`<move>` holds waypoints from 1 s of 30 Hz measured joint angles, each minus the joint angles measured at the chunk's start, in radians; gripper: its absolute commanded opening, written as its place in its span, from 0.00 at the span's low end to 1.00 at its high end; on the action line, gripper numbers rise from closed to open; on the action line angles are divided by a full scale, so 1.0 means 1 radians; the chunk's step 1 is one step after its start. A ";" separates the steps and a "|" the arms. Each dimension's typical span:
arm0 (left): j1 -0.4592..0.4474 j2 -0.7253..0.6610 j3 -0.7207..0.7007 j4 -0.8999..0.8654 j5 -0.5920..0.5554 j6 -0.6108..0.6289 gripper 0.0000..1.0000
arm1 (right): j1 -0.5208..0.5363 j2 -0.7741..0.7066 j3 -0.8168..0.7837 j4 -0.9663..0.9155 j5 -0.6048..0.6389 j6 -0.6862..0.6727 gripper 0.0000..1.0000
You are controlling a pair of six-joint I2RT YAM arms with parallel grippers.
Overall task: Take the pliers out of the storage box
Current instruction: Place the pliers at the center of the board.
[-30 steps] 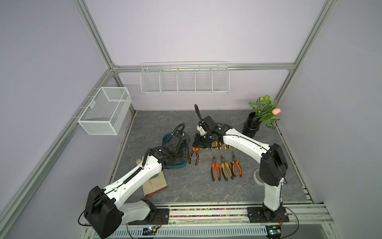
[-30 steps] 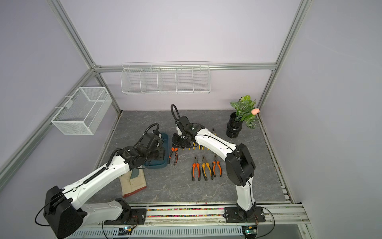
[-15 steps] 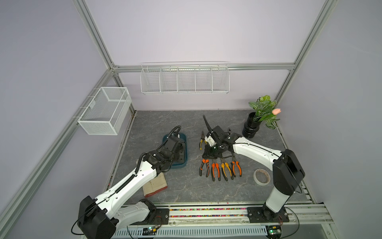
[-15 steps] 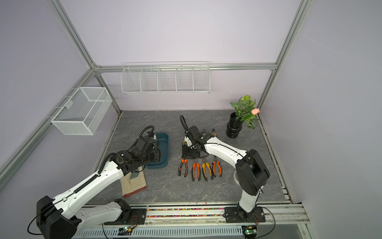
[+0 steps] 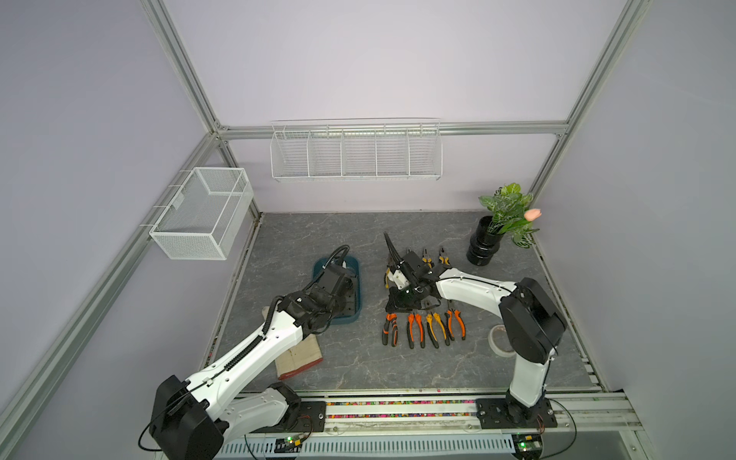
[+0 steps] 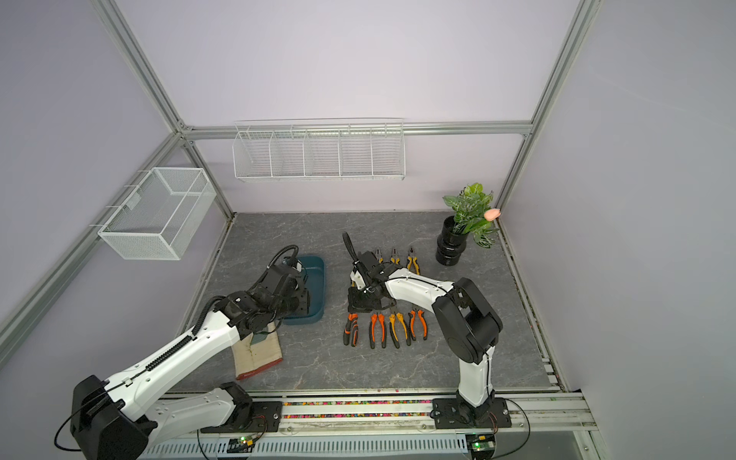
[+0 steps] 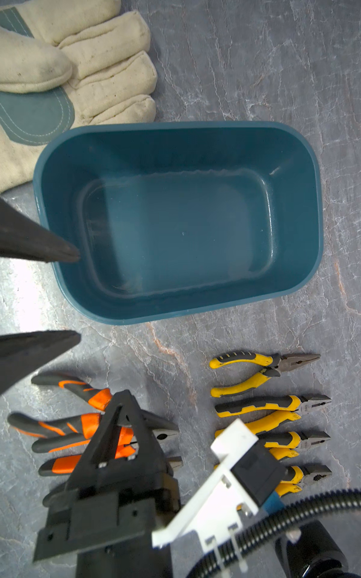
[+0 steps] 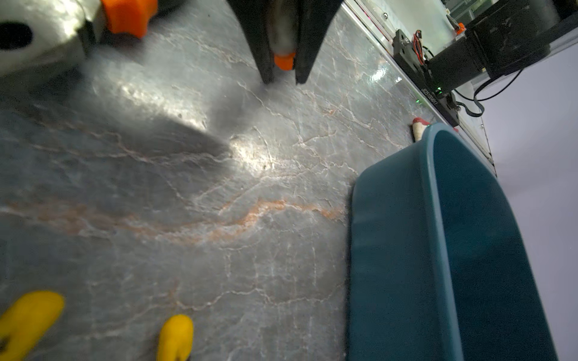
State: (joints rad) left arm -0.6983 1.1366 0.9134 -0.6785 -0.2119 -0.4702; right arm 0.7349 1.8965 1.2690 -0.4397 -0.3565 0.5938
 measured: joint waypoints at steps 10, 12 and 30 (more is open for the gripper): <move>0.000 0.000 -0.002 0.000 0.000 0.000 0.39 | -0.003 0.042 0.028 0.004 -0.010 0.001 0.16; 0.000 0.000 -0.002 0.000 0.000 0.000 0.39 | -0.004 0.046 0.029 0.003 -0.003 -0.002 0.19; 0.000 0.016 -0.002 0.000 0.000 0.001 0.39 | -0.019 0.092 0.029 -0.027 0.037 -0.002 0.27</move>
State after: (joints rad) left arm -0.6983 1.1522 0.9112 -0.6785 -0.2115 -0.4694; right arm 0.7162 1.9881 1.2976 -0.4667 -0.3191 0.5915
